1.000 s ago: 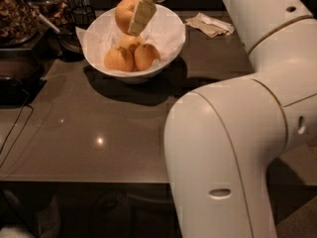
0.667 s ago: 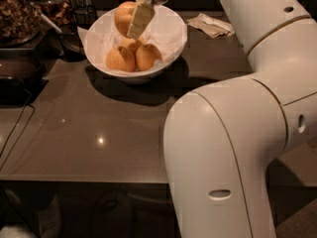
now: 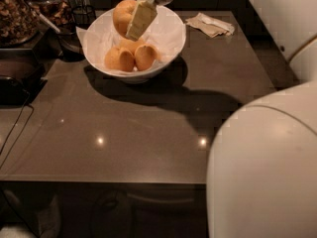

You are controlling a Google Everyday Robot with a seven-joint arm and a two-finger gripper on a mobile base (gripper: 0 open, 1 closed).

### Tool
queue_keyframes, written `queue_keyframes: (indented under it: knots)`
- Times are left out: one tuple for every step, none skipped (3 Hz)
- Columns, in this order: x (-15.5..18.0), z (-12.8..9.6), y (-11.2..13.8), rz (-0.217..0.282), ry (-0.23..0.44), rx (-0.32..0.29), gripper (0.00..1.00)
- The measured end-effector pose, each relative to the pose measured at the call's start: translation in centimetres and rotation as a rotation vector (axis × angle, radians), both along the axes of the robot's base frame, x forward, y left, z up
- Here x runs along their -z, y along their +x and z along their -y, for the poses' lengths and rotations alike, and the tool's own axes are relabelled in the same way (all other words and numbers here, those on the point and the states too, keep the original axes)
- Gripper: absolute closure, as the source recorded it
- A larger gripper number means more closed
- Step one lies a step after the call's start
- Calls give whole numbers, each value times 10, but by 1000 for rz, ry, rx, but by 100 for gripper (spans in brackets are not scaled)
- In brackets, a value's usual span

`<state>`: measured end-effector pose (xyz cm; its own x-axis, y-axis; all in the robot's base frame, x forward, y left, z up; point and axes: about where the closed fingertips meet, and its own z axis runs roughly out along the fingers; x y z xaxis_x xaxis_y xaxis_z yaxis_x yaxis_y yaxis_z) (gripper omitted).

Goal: Pick orange from white bowl

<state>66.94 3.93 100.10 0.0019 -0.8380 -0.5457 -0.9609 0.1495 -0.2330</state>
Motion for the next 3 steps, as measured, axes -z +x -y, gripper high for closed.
queue_keyframes:
  knots:
    - [2,3,-30,-8,29,23,100]
    - [-1,0,-60,-17,66,44,100]
    - [-6,-3,-88,-24,96,78,100]
